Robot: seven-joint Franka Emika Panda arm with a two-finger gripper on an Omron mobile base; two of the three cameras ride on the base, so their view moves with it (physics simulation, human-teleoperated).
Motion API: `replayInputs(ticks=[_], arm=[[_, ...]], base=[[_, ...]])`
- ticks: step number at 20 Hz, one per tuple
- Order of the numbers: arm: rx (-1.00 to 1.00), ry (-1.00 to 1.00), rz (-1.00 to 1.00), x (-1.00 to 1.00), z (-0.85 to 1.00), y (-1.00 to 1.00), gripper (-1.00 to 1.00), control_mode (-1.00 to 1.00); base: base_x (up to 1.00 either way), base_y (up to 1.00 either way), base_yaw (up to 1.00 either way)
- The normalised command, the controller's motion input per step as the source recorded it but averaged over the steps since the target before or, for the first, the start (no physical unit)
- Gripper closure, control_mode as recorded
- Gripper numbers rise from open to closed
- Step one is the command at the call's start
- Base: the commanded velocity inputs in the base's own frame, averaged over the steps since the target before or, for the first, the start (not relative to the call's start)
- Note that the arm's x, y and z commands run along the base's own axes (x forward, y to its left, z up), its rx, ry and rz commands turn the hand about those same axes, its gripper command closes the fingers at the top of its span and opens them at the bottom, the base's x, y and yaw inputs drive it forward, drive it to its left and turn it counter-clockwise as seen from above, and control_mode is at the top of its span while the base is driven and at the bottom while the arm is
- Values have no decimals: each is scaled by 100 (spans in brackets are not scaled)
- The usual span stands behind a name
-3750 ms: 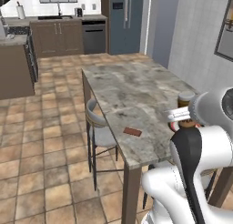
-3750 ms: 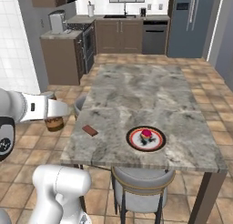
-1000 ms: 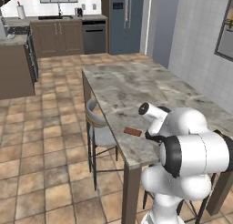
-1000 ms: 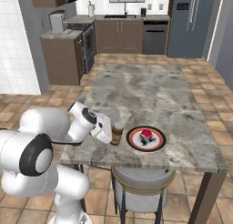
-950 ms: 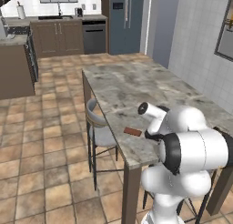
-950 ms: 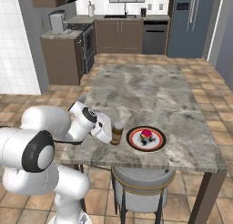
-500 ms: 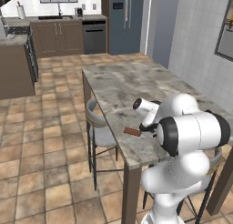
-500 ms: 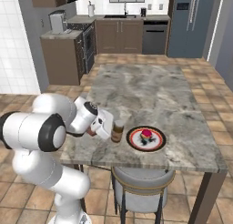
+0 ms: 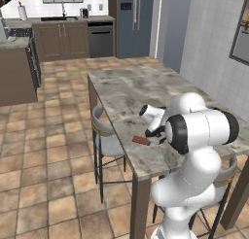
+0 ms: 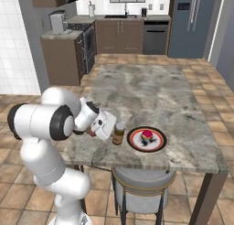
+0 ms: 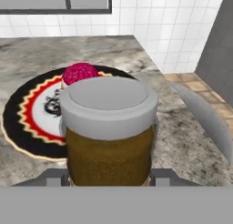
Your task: Take the cinnamon bottle from the cabinet and place it on the dining table, next to the plate with the cupcake. Then take the chocolate from the dining counter and place it on the cupcake plate.
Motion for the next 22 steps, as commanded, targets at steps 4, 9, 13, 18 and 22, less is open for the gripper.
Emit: replayInputs(ticks=[4, 9, 13, 18, 22], arm=[[0, 0, -12, 0, 8, 0, -100, -100], [0, 0, -11, 0, 31, 0, -100, -100], [0, 0, -8, 0, 53, 1, -100, -100], [0, -1, -5, 0, 65, 71, -100, -100], [7, -2, 0, 0, 51, 100, -100, -100]], base=[[0, 0, 0], [0, 0, 0], [0, 0, 0], [0, 0, 0], [0, 0, 0]])
